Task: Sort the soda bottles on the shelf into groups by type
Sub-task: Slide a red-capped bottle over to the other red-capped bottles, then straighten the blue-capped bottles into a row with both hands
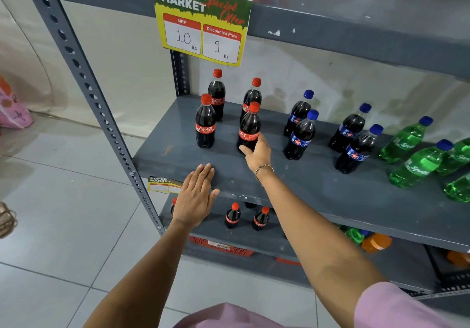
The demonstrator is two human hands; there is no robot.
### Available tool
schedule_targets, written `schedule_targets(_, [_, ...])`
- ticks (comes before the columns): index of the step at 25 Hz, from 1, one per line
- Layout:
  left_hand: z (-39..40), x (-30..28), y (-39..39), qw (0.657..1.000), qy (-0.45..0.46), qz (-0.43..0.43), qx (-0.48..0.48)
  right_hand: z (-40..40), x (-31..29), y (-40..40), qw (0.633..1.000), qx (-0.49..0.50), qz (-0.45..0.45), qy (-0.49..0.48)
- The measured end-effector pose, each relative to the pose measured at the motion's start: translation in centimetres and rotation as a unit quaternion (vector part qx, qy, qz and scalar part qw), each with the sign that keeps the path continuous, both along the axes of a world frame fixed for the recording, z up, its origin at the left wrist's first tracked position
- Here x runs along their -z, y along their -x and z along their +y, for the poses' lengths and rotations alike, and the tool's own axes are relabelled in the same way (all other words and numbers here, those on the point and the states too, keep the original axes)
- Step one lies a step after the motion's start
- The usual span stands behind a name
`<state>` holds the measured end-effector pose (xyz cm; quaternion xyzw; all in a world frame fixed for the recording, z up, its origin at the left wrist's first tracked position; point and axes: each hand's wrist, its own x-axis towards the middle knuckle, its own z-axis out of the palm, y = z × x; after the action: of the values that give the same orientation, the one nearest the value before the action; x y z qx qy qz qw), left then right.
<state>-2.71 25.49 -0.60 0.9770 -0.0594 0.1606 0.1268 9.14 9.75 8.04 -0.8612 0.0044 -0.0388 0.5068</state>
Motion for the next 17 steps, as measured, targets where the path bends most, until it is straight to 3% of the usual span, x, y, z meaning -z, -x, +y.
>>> schedule_targets(6, [-0.3,-0.1,0.0,0.999,0.020,-0.027,-0.005,-1.3,-0.1,1.2,0.994,-0.022,0.103,-0.020])
schedule_targets(8, [-1.0,-1.4,-0.2,0.998,0.056,-0.038,-0.014,-2.5,0.8,2.4,0.996,0.000,0.084,-0.035])
schedule_targets(12, [-4.1,-5.8,-3.4,0.989,0.142,-0.033,0.011,-6.6,2.1,4.6,0.969,0.224,-0.043,-0.099])
schedule_targets(14, [-5.7,-7.6,-6.1,0.964,0.263,0.041,0.027,-9.1,2.3,4.2,0.955,0.266,-0.081,-0.100])
schedule_targets(16, [-6.9,-9.2,-8.6,0.904,0.407,0.128,0.001,-11.2,1.9,2.8,0.973,0.212,-0.058,-0.073])
schedule_targets(17, [-7.0,-9.6,-9.7,0.886,0.438,0.152,-0.025,-12.0,1.6,2.1,0.983,0.169,-0.025,-0.062])
